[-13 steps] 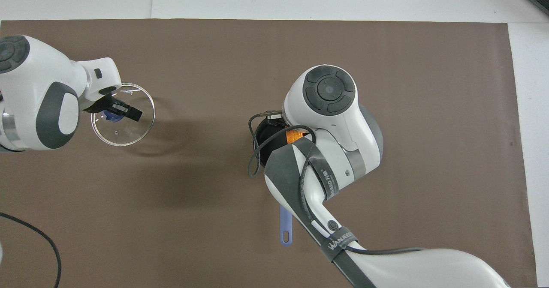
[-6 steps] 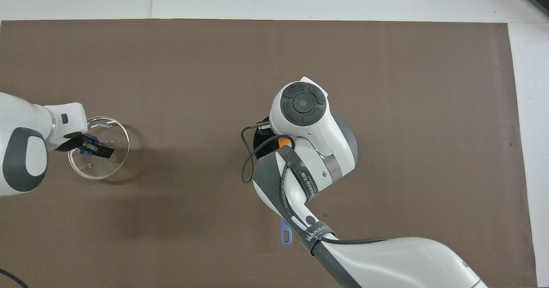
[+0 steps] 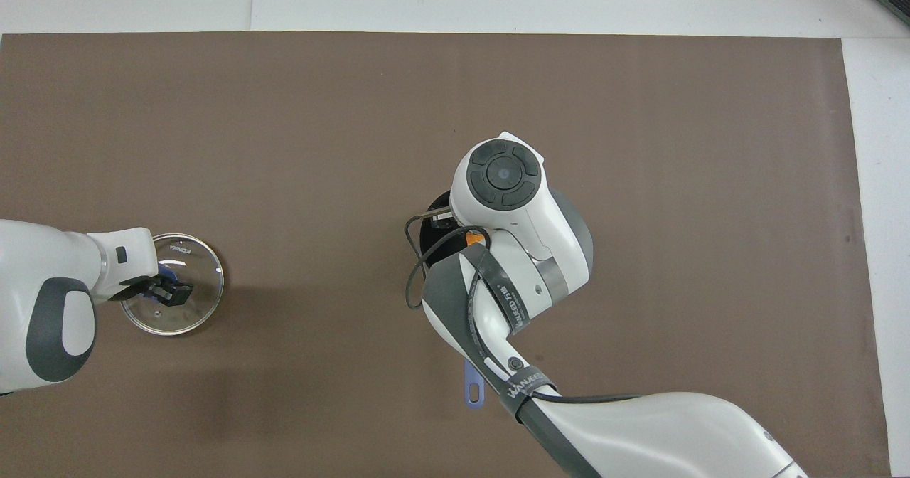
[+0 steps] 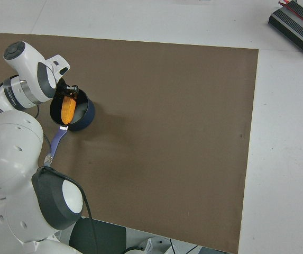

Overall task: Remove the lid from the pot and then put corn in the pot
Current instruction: 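Lower the lid onto the table with the left gripper while the right gripper holds corn, then release the corn into the pot with the right gripper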

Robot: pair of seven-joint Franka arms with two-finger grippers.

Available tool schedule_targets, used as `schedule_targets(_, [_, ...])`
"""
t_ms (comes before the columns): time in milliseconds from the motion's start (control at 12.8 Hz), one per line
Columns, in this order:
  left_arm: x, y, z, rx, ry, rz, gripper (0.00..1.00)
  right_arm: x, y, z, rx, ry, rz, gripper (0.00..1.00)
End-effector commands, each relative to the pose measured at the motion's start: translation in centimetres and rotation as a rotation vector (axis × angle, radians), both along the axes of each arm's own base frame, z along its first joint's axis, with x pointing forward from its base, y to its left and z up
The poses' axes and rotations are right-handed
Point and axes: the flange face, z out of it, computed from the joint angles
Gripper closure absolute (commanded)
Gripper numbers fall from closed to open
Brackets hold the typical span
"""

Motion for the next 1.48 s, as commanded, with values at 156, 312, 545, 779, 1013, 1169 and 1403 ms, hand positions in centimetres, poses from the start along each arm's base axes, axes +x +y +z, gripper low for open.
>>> schedule_targets(156, [1.9, 0.3, 1.9, -0.011, -0.038, 0.037, 0.0, -0.5, -0.5, 0.0, 0.009, -0.007, 0.016, 0.53])
schedule_targets(312, [3.8, 0.0, 3.8, -0.013, -0.051, 0.066, 0.0, -0.3, -0.7, -0.1, 0.012, -0.014, 0.013, 0.48])
schedule_targets(545, [5.8, -1.0, 6.2, -0.018, -0.058, 0.16, 0.0, -0.2, -0.6, 0.1, 0.017, -0.018, 0.003, 0.0])
schedule_targets(779, [7.3, -4.7, 10.0, -0.013, -0.047, 0.284, 0.0, 0.2, -2.4, 4.1, 0.03, -0.043, -0.024, 0.0])
schedule_targets(1013, [8.6, -7.2, 12.7, 0.034, -0.053, 0.416, 0.0, 0.5, -7.9, 10.6, 0.025, -0.054, -0.091, 0.0])
schedule_targets(1169, [9.6, -8.0, 14.7, 0.054, -0.027, 0.474, 0.0, 0.4, -11.3, 13.9, 0.015, -0.055, -0.13, 0.0])
schedule_targets(1403, [10.6, -7.1, 18.5, 0.064, -0.004, 0.482, 0.0, 0.9, -17.4, 19.2, -0.003, -0.05, -0.193, 0.0])
